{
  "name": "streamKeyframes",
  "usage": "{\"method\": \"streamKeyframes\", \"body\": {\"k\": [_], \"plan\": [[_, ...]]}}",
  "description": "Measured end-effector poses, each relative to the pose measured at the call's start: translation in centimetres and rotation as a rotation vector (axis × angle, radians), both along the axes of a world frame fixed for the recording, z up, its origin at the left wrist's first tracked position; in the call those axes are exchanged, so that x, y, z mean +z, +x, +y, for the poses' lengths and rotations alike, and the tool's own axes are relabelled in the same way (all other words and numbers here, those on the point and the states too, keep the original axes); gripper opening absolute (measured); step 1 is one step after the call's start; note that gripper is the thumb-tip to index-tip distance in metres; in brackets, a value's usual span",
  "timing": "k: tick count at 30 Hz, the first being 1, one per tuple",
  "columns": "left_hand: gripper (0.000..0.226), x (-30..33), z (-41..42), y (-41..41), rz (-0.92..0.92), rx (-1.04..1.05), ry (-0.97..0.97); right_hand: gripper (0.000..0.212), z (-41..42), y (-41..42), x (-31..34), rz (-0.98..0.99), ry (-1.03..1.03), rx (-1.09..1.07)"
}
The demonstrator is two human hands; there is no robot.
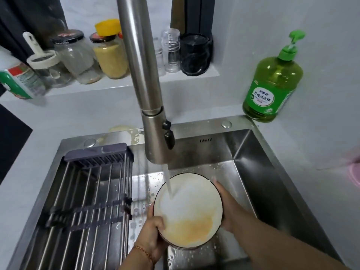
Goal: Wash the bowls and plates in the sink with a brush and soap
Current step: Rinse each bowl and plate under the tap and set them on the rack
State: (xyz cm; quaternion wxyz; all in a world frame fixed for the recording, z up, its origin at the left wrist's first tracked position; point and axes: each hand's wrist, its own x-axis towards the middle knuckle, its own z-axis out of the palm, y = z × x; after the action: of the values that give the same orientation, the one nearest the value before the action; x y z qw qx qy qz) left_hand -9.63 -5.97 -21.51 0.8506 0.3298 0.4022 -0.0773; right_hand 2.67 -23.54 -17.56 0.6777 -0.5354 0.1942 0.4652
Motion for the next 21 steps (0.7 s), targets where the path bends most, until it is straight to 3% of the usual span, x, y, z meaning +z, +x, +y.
{"method": "streamKeyframes", "body": {"k": [4, 8, 13, 21], "plan": [[0.12, -1.4, 0.5, 0.4, 0.047, 0.023, -0.01, 0.065, 0.4, 0.0, -2.4, 0.057, 0.007, -0.038], [0.102, -1.9, 0.5, 0.5, 0.003, 0.094, 0.0, 0.064, 0.6, -0.4, -3.7, 0.116, 0.04, -0.077], [0.101, -2.7, 0.6, 0.6, 0.035, 0.105, 0.019, 0.063, 0.7, -0.5, -4.4, 0.125, 0.031, -0.11], [0.103, -3.8, 0.9, 0.5, 0.103, 0.097, 0.02, 0.06, 1.1, -0.2, -4.1, 0.11, -0.035, -0.024]]}}
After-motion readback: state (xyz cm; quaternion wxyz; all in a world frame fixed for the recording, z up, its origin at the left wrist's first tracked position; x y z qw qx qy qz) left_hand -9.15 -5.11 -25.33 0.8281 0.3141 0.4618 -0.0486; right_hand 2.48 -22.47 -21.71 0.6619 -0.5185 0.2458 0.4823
